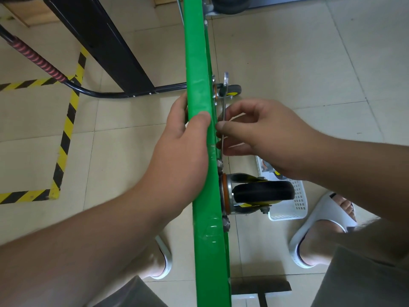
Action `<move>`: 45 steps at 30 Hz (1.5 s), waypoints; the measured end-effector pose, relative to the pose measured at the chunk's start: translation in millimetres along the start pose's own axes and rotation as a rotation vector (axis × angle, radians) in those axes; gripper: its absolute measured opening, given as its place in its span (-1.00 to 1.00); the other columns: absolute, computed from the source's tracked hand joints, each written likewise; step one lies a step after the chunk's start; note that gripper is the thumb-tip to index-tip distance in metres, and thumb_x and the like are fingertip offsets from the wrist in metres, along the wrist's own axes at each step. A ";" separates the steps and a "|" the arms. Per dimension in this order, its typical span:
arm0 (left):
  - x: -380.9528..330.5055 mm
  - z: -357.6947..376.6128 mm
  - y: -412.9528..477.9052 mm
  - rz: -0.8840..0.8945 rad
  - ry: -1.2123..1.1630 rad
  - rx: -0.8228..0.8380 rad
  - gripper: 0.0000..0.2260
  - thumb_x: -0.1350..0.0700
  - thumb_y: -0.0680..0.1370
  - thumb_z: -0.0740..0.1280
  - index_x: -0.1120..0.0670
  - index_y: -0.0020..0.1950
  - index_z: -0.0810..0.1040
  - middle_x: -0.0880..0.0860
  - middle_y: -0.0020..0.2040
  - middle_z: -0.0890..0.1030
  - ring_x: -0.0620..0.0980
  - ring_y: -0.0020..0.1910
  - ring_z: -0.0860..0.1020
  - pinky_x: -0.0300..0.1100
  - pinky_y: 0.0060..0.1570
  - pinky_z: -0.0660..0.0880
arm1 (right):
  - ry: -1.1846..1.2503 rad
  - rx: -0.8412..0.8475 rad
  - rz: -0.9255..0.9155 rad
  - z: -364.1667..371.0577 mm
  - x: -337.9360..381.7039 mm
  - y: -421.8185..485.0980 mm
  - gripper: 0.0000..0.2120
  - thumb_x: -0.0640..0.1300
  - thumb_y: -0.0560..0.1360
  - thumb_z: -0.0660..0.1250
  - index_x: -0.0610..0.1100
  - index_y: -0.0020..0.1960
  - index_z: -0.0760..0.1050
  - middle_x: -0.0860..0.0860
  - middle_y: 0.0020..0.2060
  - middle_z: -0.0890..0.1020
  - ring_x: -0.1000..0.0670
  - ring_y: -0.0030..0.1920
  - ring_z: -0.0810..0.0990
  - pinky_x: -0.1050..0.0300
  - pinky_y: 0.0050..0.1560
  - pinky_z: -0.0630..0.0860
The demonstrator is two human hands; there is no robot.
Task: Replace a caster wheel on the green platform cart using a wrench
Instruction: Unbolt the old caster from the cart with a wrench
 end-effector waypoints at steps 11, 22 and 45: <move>-0.7 0.4 -0.7 -0.004 0.034 -0.006 -0.70 -0.05 0.69 0.14 -0.40 0.32 0.47 -0.17 -0.16 0.65 -0.21 -0.29 0.58 -0.18 -0.27 0.44 | -0.050 0.122 -0.183 2.0 6.5 -36.2 -0.80 -0.30 0.43 0.53 -0.24 0.03 0.63 -0.20 -0.05 0.73 -0.24 0.03 0.71 -0.23 0.21 0.60; -2.5 4.0 -2.5 -0.021 -0.035 0.029 -0.70 -0.03 0.70 0.13 -0.40 0.31 0.46 0.06 -0.03 0.68 0.18 -0.04 0.66 0.04 -0.16 0.63 | 0.038 -0.099 -0.059 -25.9 8.6 7.3 -0.85 -0.21 0.57 0.44 -0.27 0.07 0.57 -0.27 -0.04 0.70 -0.22 -0.13 0.75 -0.10 -0.04 0.71; 0.2 0.5 0.9 -0.002 -0.006 -0.002 -0.69 -0.03 0.69 0.14 -0.39 0.32 0.47 -0.13 -0.25 0.62 -0.14 -0.33 0.57 -0.21 -0.35 0.50 | -0.009 -0.003 0.001 -2.6 -3.6 3.2 -0.85 -0.18 0.55 0.45 -0.24 0.05 0.57 -0.31 -0.03 0.69 -0.25 -0.07 0.74 -0.09 0.01 0.71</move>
Point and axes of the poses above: each hand's wrist, its own y-axis towards the middle knuckle, its own z-axis out of the palm, x = y × z, the point moved 8 cm from there along y, towards the middle knuckle
